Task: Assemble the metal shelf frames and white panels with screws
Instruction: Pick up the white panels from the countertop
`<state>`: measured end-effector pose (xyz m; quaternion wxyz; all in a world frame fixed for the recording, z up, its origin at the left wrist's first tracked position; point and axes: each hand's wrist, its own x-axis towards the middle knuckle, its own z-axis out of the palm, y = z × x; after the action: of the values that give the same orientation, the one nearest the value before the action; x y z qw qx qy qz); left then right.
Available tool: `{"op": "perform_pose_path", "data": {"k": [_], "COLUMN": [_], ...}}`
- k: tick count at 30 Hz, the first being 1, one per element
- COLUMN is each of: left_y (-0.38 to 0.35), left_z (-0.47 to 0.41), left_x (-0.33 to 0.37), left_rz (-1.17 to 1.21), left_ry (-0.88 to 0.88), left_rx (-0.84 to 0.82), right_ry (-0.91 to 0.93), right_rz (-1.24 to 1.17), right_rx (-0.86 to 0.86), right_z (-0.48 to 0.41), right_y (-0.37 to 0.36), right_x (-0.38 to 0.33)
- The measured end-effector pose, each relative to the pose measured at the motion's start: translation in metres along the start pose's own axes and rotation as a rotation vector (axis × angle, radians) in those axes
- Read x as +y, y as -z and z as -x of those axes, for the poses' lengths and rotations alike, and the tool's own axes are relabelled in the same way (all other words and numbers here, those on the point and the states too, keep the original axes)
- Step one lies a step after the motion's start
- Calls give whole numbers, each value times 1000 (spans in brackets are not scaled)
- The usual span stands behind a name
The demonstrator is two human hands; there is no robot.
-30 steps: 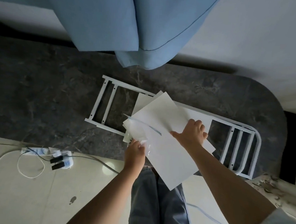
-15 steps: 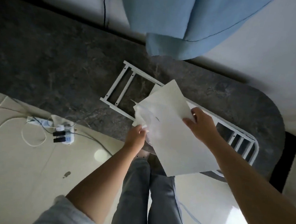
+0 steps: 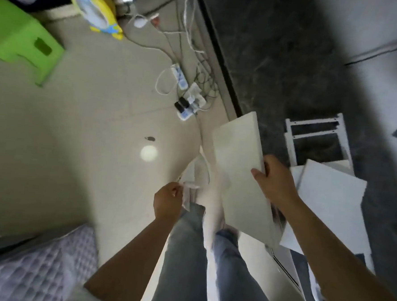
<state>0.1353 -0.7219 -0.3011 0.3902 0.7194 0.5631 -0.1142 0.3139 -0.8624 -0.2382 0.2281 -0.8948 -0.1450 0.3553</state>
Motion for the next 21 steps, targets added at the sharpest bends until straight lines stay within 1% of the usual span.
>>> {"op": "perform_pose_path", "data": {"k": [2,5,9,11,14,19,21], "left_y": [36,89,155,184,237,325,360], "left_z": [-5,-21,-60,-77,-99,-136,-155], "left_x": [-45,-104,-178,-210,-248,-296,-315], "left_rz": [78,154,239,300,298,312,369], "left_ry": [121,228,354,395,467,567,612], "left_rx": [74,173,217,204,239,310,348], "right_ry": [108,238,352,390,444,455,467], "right_rz": [90,196,316,372,425,431,425], "right_rx": [-57,-146,-238,-273,-323,-375,-384], "right_z": [-8,-17,-24,-23,-25,-40,-51], "right_y": [-37,-100,-194,-240,-305,-388,-416], "right_x": [-48,-122,-218,-260,-324,-420,-460]}}
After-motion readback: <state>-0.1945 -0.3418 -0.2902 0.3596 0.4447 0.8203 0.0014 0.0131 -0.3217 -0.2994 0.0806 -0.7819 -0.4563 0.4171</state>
